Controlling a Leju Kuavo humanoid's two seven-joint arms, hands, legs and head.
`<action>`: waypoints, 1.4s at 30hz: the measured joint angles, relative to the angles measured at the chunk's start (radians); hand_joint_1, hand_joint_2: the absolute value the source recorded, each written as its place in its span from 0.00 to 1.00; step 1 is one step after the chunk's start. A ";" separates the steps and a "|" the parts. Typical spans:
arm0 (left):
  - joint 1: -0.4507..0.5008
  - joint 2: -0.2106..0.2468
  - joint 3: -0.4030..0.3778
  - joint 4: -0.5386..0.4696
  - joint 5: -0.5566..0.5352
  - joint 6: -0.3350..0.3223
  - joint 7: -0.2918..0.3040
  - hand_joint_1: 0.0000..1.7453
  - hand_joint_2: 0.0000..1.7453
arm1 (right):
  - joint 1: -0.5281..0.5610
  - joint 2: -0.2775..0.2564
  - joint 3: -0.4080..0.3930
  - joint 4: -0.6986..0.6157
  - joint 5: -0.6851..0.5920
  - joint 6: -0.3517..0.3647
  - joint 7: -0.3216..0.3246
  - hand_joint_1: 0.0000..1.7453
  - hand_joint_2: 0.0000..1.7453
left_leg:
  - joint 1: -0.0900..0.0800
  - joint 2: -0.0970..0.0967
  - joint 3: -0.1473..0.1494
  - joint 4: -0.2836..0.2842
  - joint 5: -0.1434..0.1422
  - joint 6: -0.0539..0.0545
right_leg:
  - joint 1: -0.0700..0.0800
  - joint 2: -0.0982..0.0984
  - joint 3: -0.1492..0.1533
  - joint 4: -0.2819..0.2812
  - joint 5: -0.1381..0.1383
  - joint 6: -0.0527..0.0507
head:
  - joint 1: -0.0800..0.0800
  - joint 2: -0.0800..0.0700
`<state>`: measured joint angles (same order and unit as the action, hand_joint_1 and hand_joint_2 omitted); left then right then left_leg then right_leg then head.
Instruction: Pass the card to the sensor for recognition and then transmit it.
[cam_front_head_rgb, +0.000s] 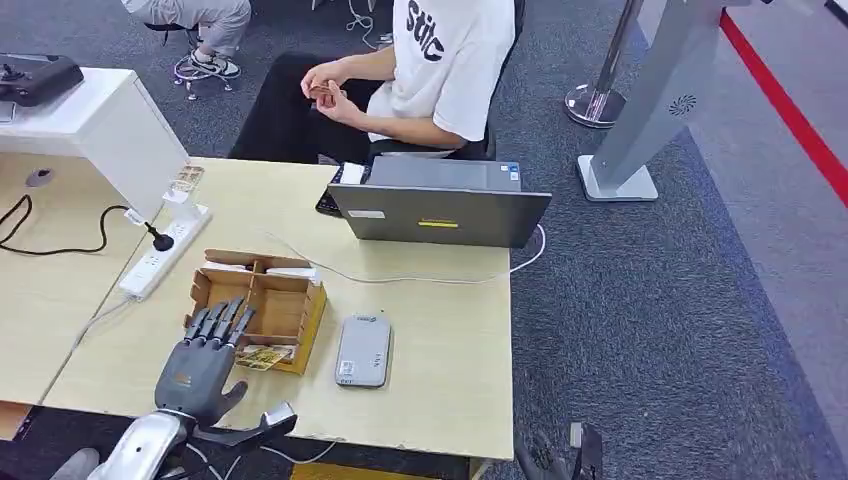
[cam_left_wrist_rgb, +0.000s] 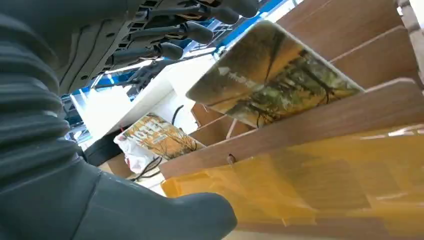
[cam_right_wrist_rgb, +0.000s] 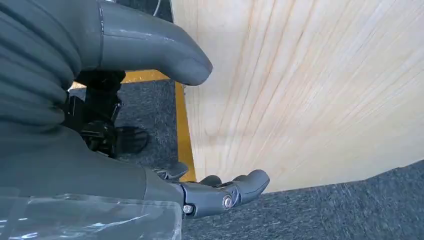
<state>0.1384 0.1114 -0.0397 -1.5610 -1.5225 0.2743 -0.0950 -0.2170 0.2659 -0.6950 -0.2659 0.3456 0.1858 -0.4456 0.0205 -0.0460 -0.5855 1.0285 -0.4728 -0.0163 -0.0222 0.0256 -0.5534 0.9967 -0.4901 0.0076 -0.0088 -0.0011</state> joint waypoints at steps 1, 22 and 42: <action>0.000 0.000 0.001 0.002 0.000 0.000 0.000 0.00 1.00 | 0.000 0.000 0.000 0.000 0.000 0.000 0.000 0.00 1.00 | 0.000 0.000 0.000 0.000 0.000 0.000 | 0.000 0.000 0.000 0.000 0.000 0.000 | 0.000 0.000; -0.021 -0.049 0.008 0.009 0.008 0.103 -0.081 0.98 1.00 | 0.009 0.004 0.016 0.000 -0.003 0.003 -0.008 0.00 1.00 | 0.000 0.000 0.000 0.000 0.000 0.000 | 0.000 0.000 0.000 0.000 0.000 0.000 | 0.000 0.000; -0.025 -0.056 0.026 -0.042 0.055 0.103 -0.089 1.00 1.00 | 0.010 0.008 0.031 0.000 -0.008 0.003 -0.007 0.00 1.00 | 0.000 0.000 0.000 0.000 0.000 0.000 | 0.000 0.000 0.000 0.000 0.000 0.000 | 0.000 0.000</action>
<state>0.1131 0.0553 -0.0133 -1.6031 -1.4671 0.3772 -0.1839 -0.2069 0.2735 -0.6645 -0.2659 0.3380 0.1892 -0.4528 0.0206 -0.0459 -0.5855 1.0285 -0.4727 -0.0164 -0.0221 0.0255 -0.5534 0.9968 -0.4900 0.0076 -0.0088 -0.0011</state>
